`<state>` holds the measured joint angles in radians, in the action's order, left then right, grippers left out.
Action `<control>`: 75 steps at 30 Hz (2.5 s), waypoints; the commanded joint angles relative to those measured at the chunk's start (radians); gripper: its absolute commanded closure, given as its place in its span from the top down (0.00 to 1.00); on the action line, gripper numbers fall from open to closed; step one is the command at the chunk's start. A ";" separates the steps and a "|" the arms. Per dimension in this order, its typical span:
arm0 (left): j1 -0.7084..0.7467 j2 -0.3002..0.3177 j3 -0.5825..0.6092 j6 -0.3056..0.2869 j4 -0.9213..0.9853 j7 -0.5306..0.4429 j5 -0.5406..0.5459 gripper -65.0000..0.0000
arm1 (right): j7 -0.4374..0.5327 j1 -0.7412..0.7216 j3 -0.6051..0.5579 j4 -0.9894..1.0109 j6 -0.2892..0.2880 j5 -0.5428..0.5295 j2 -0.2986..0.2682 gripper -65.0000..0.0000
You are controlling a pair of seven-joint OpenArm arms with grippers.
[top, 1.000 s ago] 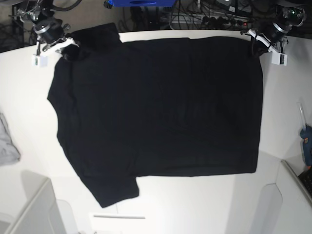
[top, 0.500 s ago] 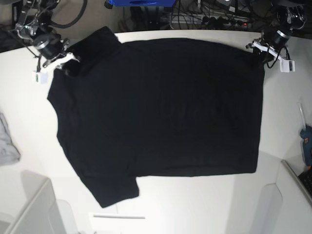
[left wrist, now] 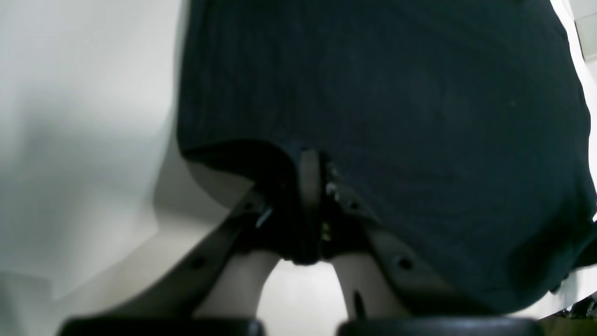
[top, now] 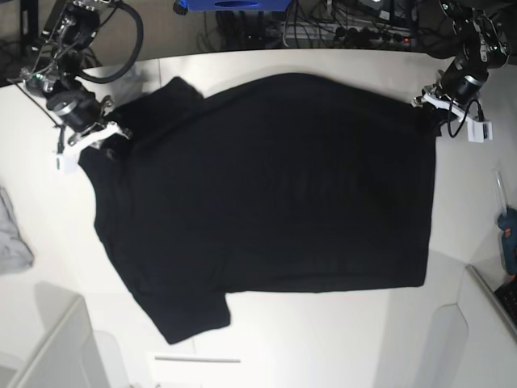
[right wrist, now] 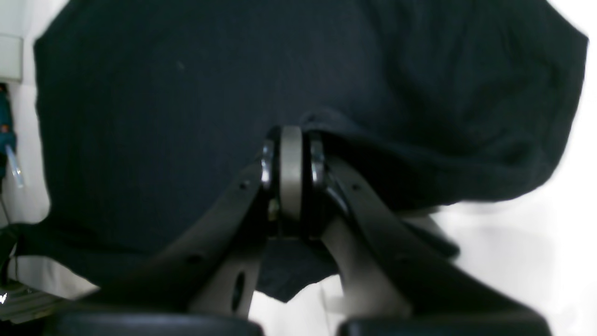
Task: Fold the T-shirt properly
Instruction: 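Lift the shoulders with both grippers and pull them toward the hem, then lower the held shoulder edge onto the shirt body with both grippers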
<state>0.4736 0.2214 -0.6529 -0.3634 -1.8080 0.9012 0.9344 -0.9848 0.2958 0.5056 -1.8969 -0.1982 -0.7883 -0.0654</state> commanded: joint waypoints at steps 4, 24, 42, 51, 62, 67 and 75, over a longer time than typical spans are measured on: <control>-0.039 0.013 -0.008 0.043 -0.009 0.009 0.018 0.00 | 0.016 -0.043 0.005 -0.011 0.001 -0.020 -0.011 0.00; -0.180 0.013 -0.003 0.077 0.112 0.043 -0.081 0.00 | 0.016 -0.223 -0.002 0.222 0.003 -0.020 -0.038 0.00; -0.295 0.016 0.003 0.077 0.190 0.045 -0.133 0.00 | 0.016 -0.344 -0.003 0.396 0.003 -0.018 -0.067 0.00; -0.339 0.017 0.040 0.077 0.227 0.045 -0.157 0.00 | 0.017 -0.389 -0.005 0.454 0.003 -0.018 -0.067 0.00; -0.405 0.016 0.040 0.077 0.245 0.045 -0.222 0.00 | 0.019 -0.427 -0.003 0.469 0.003 0.088 -0.058 0.00; -0.433 0.016 0.040 0.077 0.299 0.045 -0.223 0.00 | 0.025 -0.429 -0.003 0.469 -0.001 0.125 -0.046 0.00; -0.459 0.017 0.095 0.077 0.327 0.043 -0.223 0.00 | 0.027 -0.429 -0.003 0.469 0.001 0.126 -0.046 0.00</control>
<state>0.0250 0.2195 -0.5507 -0.2844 -1.4677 0.9615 0.7006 -0.9730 -0.1127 0.4999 -1.4132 -0.1909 -0.6491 -0.0982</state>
